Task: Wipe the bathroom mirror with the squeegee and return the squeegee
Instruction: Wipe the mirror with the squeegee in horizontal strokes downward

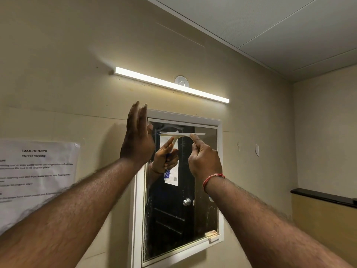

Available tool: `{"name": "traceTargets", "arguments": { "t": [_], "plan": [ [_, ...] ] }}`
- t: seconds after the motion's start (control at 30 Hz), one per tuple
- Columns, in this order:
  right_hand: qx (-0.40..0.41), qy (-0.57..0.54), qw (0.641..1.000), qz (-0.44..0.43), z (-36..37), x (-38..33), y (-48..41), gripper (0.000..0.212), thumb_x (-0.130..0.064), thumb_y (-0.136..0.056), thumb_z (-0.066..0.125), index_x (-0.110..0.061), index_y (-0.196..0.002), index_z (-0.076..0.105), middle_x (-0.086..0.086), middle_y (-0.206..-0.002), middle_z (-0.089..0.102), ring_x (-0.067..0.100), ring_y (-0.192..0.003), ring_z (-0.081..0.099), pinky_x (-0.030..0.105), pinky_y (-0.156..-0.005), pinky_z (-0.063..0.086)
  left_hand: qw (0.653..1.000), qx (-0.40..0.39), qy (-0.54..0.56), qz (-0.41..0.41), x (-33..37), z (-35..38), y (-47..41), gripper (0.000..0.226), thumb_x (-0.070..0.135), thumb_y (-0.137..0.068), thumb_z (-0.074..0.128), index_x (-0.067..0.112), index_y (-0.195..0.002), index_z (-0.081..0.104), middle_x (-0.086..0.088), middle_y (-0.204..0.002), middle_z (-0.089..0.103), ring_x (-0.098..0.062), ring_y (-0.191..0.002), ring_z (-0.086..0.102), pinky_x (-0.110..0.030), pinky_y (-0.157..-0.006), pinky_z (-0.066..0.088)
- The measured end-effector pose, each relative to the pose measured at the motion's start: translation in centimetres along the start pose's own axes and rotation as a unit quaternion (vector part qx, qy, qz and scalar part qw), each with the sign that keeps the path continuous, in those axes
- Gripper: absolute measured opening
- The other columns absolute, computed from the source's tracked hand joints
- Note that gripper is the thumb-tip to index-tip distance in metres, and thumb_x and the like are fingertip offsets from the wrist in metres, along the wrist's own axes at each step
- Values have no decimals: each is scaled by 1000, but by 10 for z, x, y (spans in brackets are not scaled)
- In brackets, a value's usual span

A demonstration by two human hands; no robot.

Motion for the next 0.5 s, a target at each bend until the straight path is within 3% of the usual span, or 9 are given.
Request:
{"name": "traceTargets", "arguments": {
  "t": [0.17, 0.33, 0.43, 0.5],
  "plan": [
    [-29, 6, 999, 17, 1, 13, 26, 54, -19, -111, 51, -45, -158, 46, -9, -88, 77, 25, -63, 69, 41, -57, 65, 1000, -13, 13, -22, -2, 4, 28, 81, 19, -115, 47, 19, -173, -8, 0, -182, -12, -30, -169, 8, -55, -116, 52],
    [-53, 5, 998, 34, -3, 27, 57, 53, -21, -112, 49, -46, -158, 46, -6, -95, 77, 18, -64, 67, 28, -55, 61, 997, -33, 20, -64, -1, 6, 59, 84, 23, -115, 46, 27, -171, -17, 4, -182, -12, -26, -169, 6, -56, -115, 53],
    [-72, 9, 996, 54, -4, 38, 77, 53, -23, -112, 48, -48, -158, 45, -7, -93, 76, 16, -66, 67, 30, -59, 62, 995, -40, 27, -86, 3, 5, 84, 83, 22, -115, 47, 24, -172, -13, 3, -183, -10, -25, -169, 7, -51, -122, 47],
    [-80, 9, 995, 64, -2, 46, 94, 53, -23, -112, 48, -49, -159, 46, -7, -85, 73, 17, -64, 66, 35, -62, 64, 995, -42, 26, -92, 5, 5, 103, 84, 18, -114, 49, 20, -173, -10, 1, -183, -9, -22, -169, 4, -39, -129, 37]
  ]
}}
Point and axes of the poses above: each hand's wrist, its own y-axis away from the middle knuckle, its own z-axis out of the palm, x = y × z, the point moved 1 cm from there along -y, towards the middle knuckle
